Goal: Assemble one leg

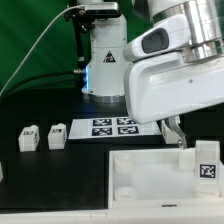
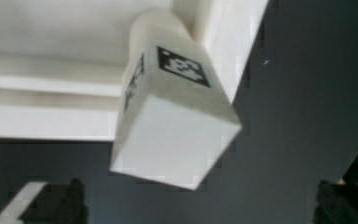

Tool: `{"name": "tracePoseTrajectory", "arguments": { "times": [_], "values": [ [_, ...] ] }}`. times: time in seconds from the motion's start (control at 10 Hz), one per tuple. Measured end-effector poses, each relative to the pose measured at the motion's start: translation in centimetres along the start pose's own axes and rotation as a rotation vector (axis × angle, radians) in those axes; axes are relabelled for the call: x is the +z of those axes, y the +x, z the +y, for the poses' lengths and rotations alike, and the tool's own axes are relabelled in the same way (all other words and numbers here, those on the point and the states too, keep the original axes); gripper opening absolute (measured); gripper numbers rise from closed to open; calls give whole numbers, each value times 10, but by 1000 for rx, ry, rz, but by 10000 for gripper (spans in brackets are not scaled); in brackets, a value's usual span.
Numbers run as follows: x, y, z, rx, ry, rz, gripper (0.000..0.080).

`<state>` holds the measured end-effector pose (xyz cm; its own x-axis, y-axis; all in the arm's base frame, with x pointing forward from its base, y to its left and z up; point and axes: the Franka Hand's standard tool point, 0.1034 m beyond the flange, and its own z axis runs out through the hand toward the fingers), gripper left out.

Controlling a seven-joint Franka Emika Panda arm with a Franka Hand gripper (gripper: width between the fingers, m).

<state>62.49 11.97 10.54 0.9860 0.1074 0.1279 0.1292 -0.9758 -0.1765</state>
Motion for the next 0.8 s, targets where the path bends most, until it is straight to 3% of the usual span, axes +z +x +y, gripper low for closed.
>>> {"name": "tracePoseTrajectory", "arguments": {
  "times": [0.3,0.5,0.7,0.8],
  "values": [
    [16,-18,4,14,44,-274,649],
    [25,-18,9,16,43,-259,649],
    [27,-21,3,21,43,-264,649],
    [28,-21,4,21,43,-264,546]
  ]
}}
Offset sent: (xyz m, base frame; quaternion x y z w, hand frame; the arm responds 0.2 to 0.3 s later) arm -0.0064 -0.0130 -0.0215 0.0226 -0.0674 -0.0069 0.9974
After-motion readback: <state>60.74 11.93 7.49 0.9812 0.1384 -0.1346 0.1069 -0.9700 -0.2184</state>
